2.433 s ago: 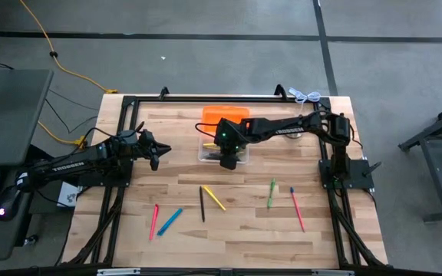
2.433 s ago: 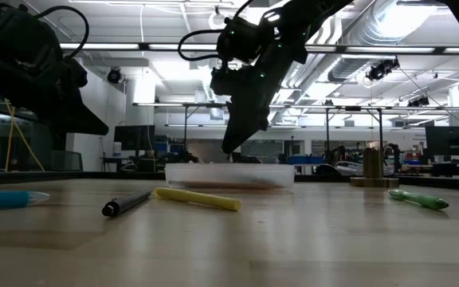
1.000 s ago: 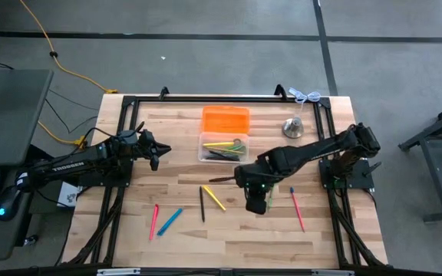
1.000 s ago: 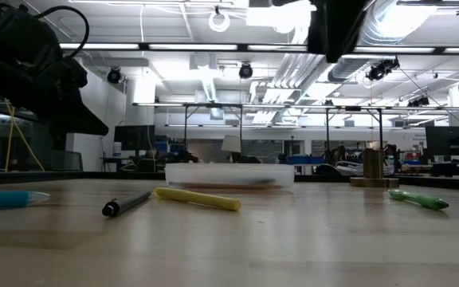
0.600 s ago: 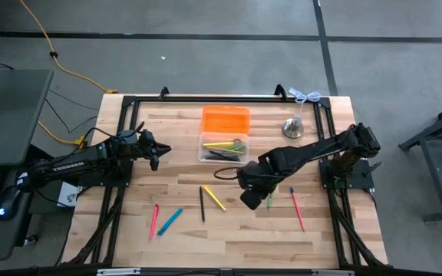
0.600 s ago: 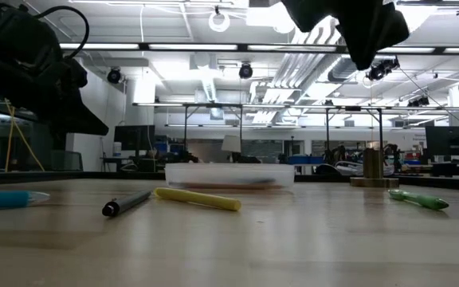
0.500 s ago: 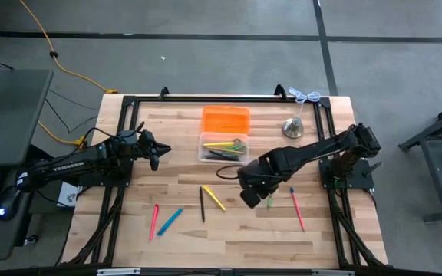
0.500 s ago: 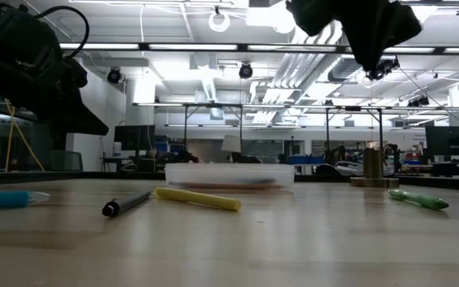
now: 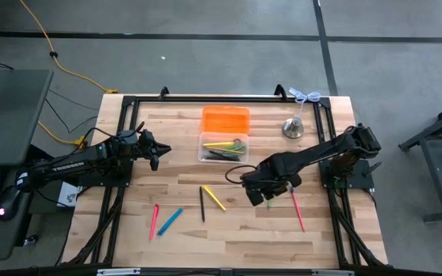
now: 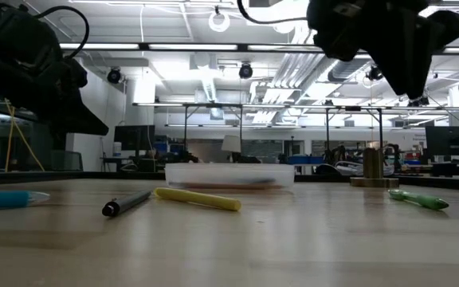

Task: Pick & place school supplies into a supply box
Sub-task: Put the green pen into the orange supply box

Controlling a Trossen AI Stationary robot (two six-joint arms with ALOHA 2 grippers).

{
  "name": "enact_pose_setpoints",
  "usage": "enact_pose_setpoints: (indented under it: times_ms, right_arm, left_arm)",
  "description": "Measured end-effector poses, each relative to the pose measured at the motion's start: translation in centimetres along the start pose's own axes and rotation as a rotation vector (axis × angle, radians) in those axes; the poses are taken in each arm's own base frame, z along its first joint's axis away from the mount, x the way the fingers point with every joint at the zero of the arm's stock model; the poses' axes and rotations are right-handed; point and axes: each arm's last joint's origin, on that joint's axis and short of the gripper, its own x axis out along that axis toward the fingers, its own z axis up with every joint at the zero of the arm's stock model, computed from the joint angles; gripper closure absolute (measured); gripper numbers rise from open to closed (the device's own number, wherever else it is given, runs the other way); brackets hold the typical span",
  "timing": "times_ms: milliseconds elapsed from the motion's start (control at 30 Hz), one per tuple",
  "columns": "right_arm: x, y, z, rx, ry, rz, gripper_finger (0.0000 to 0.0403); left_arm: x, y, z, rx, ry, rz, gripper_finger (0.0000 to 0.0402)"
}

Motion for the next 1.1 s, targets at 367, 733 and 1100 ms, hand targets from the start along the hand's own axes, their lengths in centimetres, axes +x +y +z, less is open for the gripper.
enact_pose_setpoints:
  times_ms: [367, 733, 1100]
  right_arm:
    - [2.0, -0.9, 0.2, 0.061, 0.01, -0.063, 0.0338]
    - [4.5, -1.1, 1.1, 0.055, 0.0, -0.001, 0.0289]
    - [6.2, -2.3, 2.7, 0.108, -0.012, -0.021, 0.0252]
  left_arm:
    - [0.0, 0.0, 0.0, 0.0, 0.0, 0.0, 0.0323]
    - [0.0, 0.0, 0.0, -0.004, 0.0, 0.0, 0.0323]
    - [0.0, 0.0, 0.0, -0.004, 0.001, 0.0, 0.0323]
